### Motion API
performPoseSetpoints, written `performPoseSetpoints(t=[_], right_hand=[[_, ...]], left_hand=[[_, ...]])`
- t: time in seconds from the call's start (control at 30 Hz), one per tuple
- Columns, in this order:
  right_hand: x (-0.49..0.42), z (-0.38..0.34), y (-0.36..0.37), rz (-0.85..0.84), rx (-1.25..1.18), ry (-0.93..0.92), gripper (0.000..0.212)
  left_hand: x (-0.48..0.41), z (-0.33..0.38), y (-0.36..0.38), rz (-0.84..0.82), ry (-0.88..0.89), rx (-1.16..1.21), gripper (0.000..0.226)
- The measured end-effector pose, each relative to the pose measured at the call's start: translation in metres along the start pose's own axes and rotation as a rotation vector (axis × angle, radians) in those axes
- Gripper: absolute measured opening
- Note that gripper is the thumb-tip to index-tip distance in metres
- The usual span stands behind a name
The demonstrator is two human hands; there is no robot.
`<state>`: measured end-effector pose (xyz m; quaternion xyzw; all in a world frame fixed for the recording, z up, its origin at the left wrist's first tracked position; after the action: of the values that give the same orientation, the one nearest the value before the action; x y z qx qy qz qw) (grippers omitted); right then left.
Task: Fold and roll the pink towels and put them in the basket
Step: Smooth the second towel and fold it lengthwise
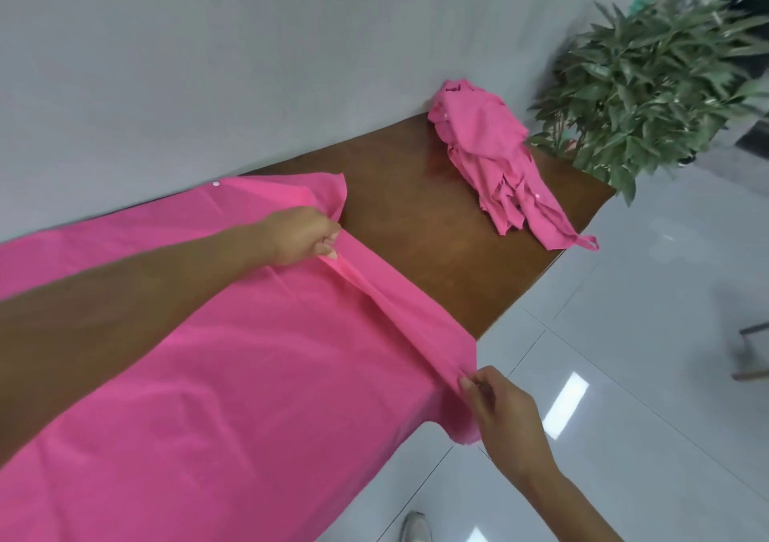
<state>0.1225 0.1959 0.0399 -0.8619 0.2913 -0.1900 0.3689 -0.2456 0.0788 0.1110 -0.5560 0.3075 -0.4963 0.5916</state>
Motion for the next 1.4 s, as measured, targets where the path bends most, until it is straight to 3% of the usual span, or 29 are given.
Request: performPoseSetpoints(t=[0.33,0.67,0.93,1.4], right_hand=[[0.058,-0.045,0.032,0.022,-0.026,-0.04,0.023],[0.098,-0.084,0.057,-0.206,0.008,-0.145,0.027],[0.159,-0.103,0.073,-0.311,-0.011,-0.258,0.028],[0.264,-0.138,0.108,-0.429,-0.088,-0.449,0.04]], left_hand=[[0.046,-0.018,0.0,-0.046,0.05,-0.193,0.025],[0.131,-0.034,-0.014,0.003,-0.174,-0.088,0.03],[0.229,-0.022,-0.011,0.039,-0.342,-0.161,0.03],[0.39,0.012,-0.024,0.16,-0.53,-0.239,0.01]])
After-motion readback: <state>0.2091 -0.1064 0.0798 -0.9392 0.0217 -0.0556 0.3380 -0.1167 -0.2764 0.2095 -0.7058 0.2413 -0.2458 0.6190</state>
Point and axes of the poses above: each hand's wrist, its own x-axis away from the middle knuckle, its own y-axis out of the palm, z = x × y, the point moved 5 cm from there along -x, towards the middle knuckle, and after that the axes turned 5 degrees about -z, right-handed, at the moved point
